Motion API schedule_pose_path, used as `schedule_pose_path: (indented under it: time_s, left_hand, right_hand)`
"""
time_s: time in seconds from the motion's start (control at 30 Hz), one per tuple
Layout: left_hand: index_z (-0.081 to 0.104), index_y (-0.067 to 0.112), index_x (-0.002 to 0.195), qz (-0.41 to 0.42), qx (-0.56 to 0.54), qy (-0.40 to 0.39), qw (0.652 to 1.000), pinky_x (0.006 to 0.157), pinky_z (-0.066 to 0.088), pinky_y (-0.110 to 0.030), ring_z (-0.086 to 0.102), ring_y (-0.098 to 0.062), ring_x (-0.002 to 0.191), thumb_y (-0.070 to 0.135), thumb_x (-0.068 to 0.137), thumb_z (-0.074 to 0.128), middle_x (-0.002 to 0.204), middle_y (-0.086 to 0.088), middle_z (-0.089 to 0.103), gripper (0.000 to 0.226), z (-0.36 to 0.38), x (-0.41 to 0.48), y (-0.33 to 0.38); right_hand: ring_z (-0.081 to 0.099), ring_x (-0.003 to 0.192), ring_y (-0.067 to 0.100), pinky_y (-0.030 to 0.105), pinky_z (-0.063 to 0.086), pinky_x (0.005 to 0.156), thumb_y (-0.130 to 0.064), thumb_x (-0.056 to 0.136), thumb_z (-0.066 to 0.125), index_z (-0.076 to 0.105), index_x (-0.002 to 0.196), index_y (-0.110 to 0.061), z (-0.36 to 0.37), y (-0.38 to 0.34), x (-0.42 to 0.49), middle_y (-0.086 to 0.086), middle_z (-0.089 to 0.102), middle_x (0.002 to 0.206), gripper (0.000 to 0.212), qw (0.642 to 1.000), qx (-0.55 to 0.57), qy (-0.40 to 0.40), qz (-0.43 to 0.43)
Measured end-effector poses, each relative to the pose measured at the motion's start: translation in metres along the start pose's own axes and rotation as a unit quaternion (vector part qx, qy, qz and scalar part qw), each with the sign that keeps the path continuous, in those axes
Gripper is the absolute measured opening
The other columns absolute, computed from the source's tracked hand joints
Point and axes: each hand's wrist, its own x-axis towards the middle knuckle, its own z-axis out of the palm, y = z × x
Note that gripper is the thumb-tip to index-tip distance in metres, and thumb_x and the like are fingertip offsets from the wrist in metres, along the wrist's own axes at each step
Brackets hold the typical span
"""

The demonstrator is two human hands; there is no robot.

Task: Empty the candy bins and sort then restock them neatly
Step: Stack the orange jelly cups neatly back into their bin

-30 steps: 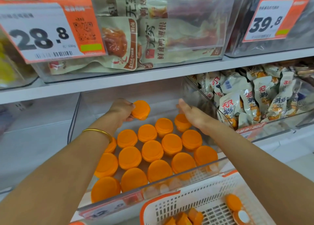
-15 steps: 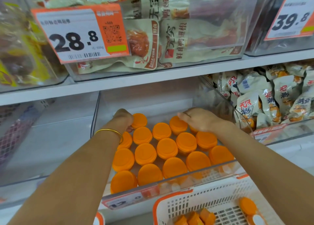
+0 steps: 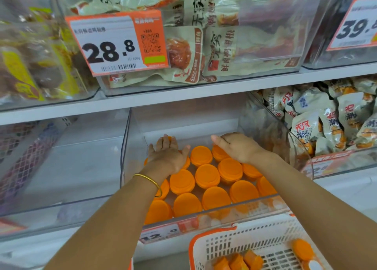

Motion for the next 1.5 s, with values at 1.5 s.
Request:
schedule_pose_path:
  time_s: [1.5]
  left_hand:
    - [0.011,0.021,0.15,0.2,0.086,-0.157,0.963,0.101,0.04,-0.043,0.023,-0.036,0.137,0.056,0.093,0.041,0.149,-0.014,0.021,0.073,0.38,-0.104,0.07]
  right_hand:
    - [0.027,0.135,0.032,0.049,0.037,0.101,-0.063,0.091,0.038,0.036,0.141,-0.023,0.326,0.168,-0.236,0.006,0.035,0.145,0.064,0.941,0.002,-0.187,0.281]
